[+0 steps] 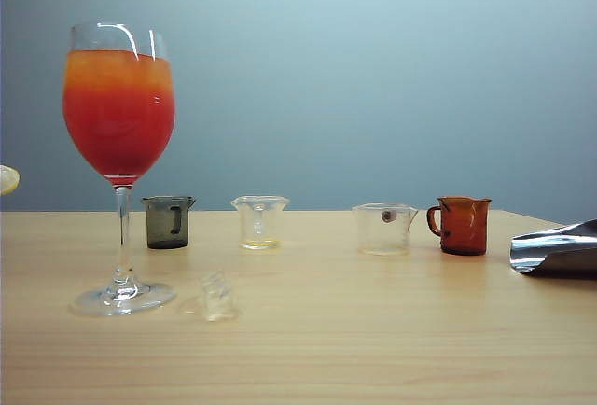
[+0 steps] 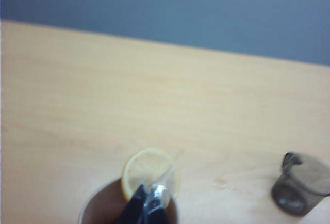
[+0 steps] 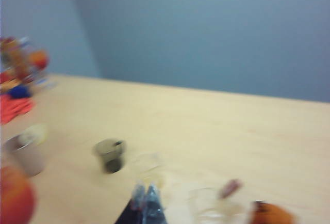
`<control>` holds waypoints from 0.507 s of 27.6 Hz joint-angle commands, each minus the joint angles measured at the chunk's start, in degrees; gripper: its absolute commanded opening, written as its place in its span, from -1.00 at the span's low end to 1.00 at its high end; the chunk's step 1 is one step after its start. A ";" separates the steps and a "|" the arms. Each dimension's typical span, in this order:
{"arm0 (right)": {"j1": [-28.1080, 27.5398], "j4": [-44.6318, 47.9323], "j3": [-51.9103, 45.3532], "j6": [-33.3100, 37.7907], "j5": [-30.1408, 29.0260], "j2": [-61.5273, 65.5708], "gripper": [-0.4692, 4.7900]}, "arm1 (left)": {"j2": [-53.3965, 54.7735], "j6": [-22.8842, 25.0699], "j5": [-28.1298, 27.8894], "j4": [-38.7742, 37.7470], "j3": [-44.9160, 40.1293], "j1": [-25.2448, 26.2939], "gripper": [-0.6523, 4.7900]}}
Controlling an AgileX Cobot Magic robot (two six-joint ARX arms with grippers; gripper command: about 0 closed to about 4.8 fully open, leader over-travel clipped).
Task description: Pick up the lemon slice from the paper cup on the left and carefully insert it into the rim of the goblet.
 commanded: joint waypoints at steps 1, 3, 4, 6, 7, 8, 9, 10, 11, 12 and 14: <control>6.78 5.53 0.37 0.24 0.24 3.65 -0.84 | 5.95 -0.11 3.28 1.57 2.99 1.51 -0.78; 10.88 7.63 0.44 0.07 0.70 5.92 -0.85 | 9.70 -0.09 5.49 1.64 5.14 2.08 -0.78; 13.31 8.63 0.44 0.07 1.81 7.15 -0.84 | 12.07 0.15 6.67 1.64 6.78 2.10 -0.78; 16.79 9.81 0.44 0.04 4.20 9.33 -0.84 | 15.41 0.13 8.39 1.44 9.46 2.12 -0.78; 19.67 10.67 0.44 -0.20 5.57 11.54 -0.84 | 18.75 0.09 8.52 1.42 12.52 2.12 -0.78; 21.55 11.58 0.44 -0.20 5.60 13.53 -0.84 | 21.24 0.09 8.79 1.07 14.97 2.12 -0.78; 22.67 12.24 0.44 -0.20 5.64 14.78 -0.84 | 22.21 0.11 9.40 0.68 15.93 2.16 -0.78; 23.32 12.66 0.44 -0.22 5.64 15.58 -0.84 | 23.37 0.09 9.57 -0.22 17.18 2.21 -0.78; 23.71 13.09 0.44 -0.24 5.62 16.26 -0.84 | 24.09 0.00 9.60 -1.27 18.08 2.21 -0.78; 24.13 14.05 0.44 -0.22 5.62 17.25 -0.84 | 24.74 -0.15 9.57 -2.97 19.26 2.21 -0.78; 24.13 15.87 0.46 -0.22 5.44 19.04 -0.84 | 26.36 -0.22 9.64 -6.80 21.59 2.21 -0.77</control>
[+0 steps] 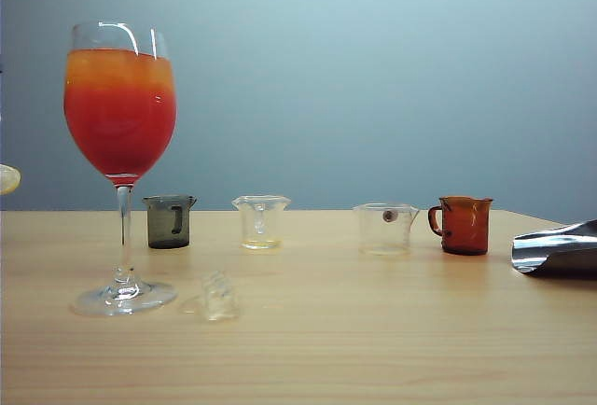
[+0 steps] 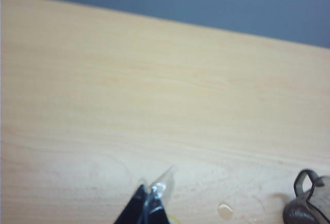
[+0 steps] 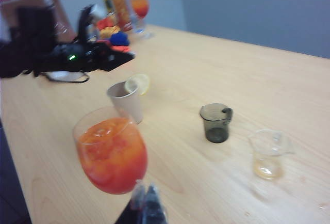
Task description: Pick up the lemon slice from the paper cup on the left and carefully insert it into the rim of the goblet.
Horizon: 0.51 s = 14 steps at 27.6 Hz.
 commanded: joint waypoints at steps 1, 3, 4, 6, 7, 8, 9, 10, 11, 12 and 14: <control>-0.20 4.44 0.28 -0.04 0.24 1.92 -0.84 | 1.42 -0.85 1.11 -5.77 2.80 0.11 -0.75; -0.42 5.51 0.26 -0.20 1.99 2.78 -0.84 | 1.46 -1.03 3.37 -6.93 2.78 0.39 -0.17; -0.37 5.79 0.26 -0.50 2.47 2.78 -0.84 | 1.46 -1.05 3.39 -7.48 2.78 0.39 0.04; -0.31 6.08 0.26 -1.18 2.56 2.78 -0.84 | 1.55 -1.18 3.41 -7.80 2.78 0.39 0.34; -0.31 6.08 0.26 -1.29 2.58 2.78 -0.84 | 1.64 -1.16 3.34 -7.80 2.78 0.42 0.45; -0.33 6.01 0.26 -1.29 2.62 2.78 -0.84 | 1.64 -1.16 2.86 -7.78 2.78 0.42 0.51; -0.33 5.99 0.26 -1.29 2.60 2.78 -0.84 | 1.64 -1.03 2.51 -7.69 2.78 0.42 0.51; -0.33 5.97 0.26 -1.29 2.60 2.78 -0.84 | 1.79 -0.81 2.25 -7.37 2.78 0.42 0.51; -0.33 5.99 0.26 -1.29 2.64 2.78 -0.84 | 2.21 -0.74 2.21 -6.60 2.78 0.42 0.51; -0.31 5.99 0.26 -1.29 2.69 2.78 -0.84 | 2.64 -0.74 2.21 -6.10 2.78 0.42 0.51; -0.28 5.92 0.26 -1.29 2.69 2.78 -0.84 | 3.87 -0.81 2.43 -5.09 2.82 0.42 0.51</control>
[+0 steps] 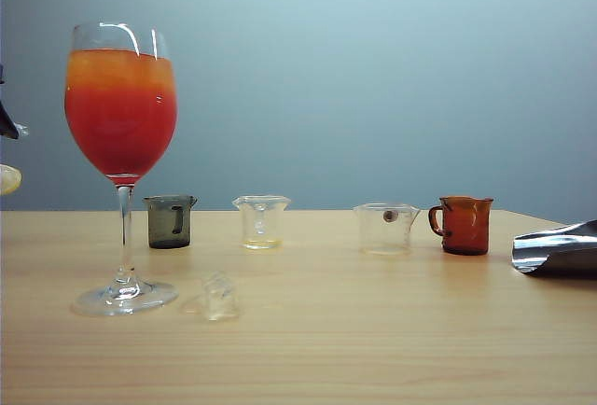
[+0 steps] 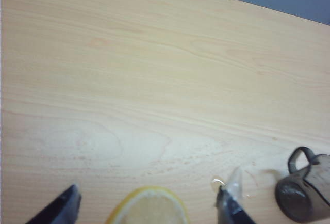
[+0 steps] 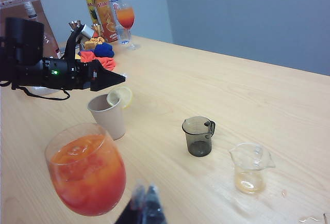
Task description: Pick up the lemon slice from the paper cup on the left and carefully insert it into the rim of the goblet.
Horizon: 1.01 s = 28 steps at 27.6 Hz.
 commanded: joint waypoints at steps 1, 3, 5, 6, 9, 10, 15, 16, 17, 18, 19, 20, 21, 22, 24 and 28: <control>0.09 0.90 0.24 -0.17 0.09 -0.11 -0.84 | 2.25 0.22 0.26 2.40 0.17 0.02 0.51; 0.11 0.79 0.24 -0.17 0.07 -0.11 -0.84 | 3.54 0.22 0.42 2.93 0.20 0.02 0.51; 0.09 0.46 0.24 -0.17 0.07 -0.15 -0.84 | 5.11 0.24 0.28 3.85 0.20 0.02 0.51; 0.11 0.42 0.24 -0.17 0.07 -0.15 -0.84 | 5.25 0.24 0.22 4.00 0.20 0.02 0.51; 0.17 0.44 0.24 -0.15 0.07 -0.15 -0.84 | 5.68 0.24 0.22 4.96 0.20 0.07 0.51; 0.17 0.42 0.24 -0.15 0.07 -0.15 -0.84 | 5.68 0.24 0.24 4.94 0.20 0.04 0.51; 0.15 0.50 0.24 -0.17 0.13 -0.15 -0.84 | 5.77 0.26 1.90 4.46 0.20 0.04 -0.17; 0.15 0.50 0.24 -0.17 0.13 -0.15 -0.84 | 5.77 0.26 2.05 4.46 0.20 0.04 -0.34; 0.15 0.50 0.24 -0.17 0.13 -0.15 -0.84 | 5.77 0.26 2.12 4.46 0.20 0.04 -0.40; 0.15 0.52 0.24 -0.17 0.15 -0.15 -0.84 | 5.77 0.33 2.16 4.48 0.20 0.04 -0.47; 0.15 0.55 0.24 -0.17 0.13 -0.15 -0.84 | 5.77 0.48 2.45 4.55 0.20 0.04 -0.49; 0.15 0.55 0.24 -0.17 0.13 -0.15 -0.84 | 5.77 0.48 2.93 4.70 0.20 0.07 -0.51; 0.13 0.52 0.24 -0.22 0.17 -0.15 -0.84 | 5.77 0.48 3.39 4.79 0.22 0.07 -0.60; 0.13 0.52 0.24 -0.39 0.33 -0.15 -0.84 | 5.75 0.48 4.11 5.05 0.22 0.07 -0.71; 0.13 0.52 0.24 -0.61 0.31 -0.15 -0.85 | 5.75 0.46 4.52 5.75 0.22 0.07 -0.78; 0.15 0.44 0.24 -0.61 0.31 -0.15 -0.84 | 5.57 0.44 6.69 8.20 0.22 0.07 -0.78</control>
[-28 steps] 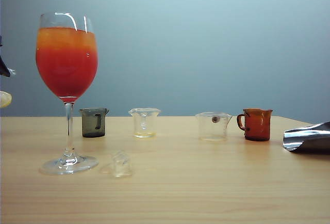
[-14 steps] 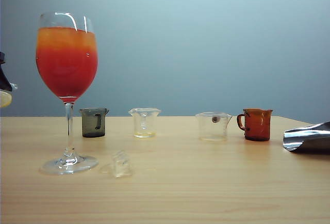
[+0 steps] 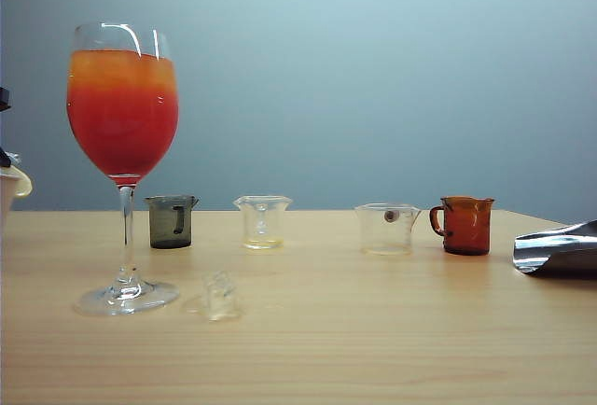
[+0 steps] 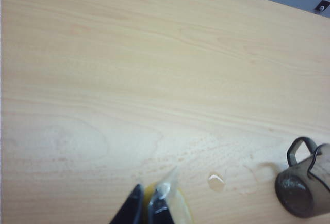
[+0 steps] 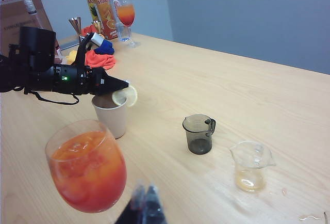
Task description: Pick up the lemon slice from the paper cup on the left and carefully insert it into the rim of the goblet.
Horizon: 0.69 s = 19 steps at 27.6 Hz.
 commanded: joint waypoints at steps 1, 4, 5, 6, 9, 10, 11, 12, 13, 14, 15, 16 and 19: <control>0.00 0.94 0.24 -0.17 0.17 -0.15 -0.84 | -0.61 0.17 4.83 4.66 0.07 -0.02 -0.78; 0.00 0.94 0.24 -0.17 0.17 -0.15 -0.84 | -2.45 -0.22 6.97 5.22 0.07 0.00 -0.78; 0.00 0.96 0.24 -0.17 0.17 -0.15 -0.84 | -3.17 -0.20 7.69 5.03 0.07 0.00 -0.78; 0.00 0.98 0.24 -0.22 0.17 -0.15 -0.84 | -3.89 -0.22 8.37 4.96 0.07 0.00 -0.78; 0.02 0.98 0.24 -1.07 0.15 -0.15 -0.84 | -7.72 -0.20 10.01 3.85 0.04 0.00 -0.78; 0.02 0.96 0.24 -1.07 0.11 -0.15 -0.84 | -9.84 -0.22 11.41 2.01 0.04 -0.02 -0.78; 0.04 0.96 0.24 -1.01 -0.07 -0.20 -0.84 | -11.96 -0.20 13.29 -0.63 0.04 -0.09 -0.78; 0.07 0.96 0.26 -0.96 -0.39 -0.20 -0.84 | -13.14 -0.20 14.19 -2.27 0.04 -0.09 -0.78; 0.09 0.81 0.35 -0.94 -1.07 -0.24 -0.84 | -14.62 -0.20 15.02 -4.46 0.02 -0.09 -0.78; 0.09 0.70 0.46 -0.94 -1.88 -0.35 -0.85 | -15.89 -0.15 15.47 -6.27 -0.02 -0.17 -0.78; 0.13 -0.24 0.87 -0.72 -2.29 -0.50 -0.84 | -17.55 0.13 15.47 -8.68 -0.07 -0.44 -0.78; 0.15 -2.36 1.79 -0.55 -2.80 -0.66 -0.84 | -19.17 1.14 15.45 -10.69 -0.07 -0.96 -0.78; 1.60 -11.78 5.84 -0.59 -2.14 -0.59 -0.84 | -23.41 3.91 15.89 -14.34 -0.07 -2.60 -0.78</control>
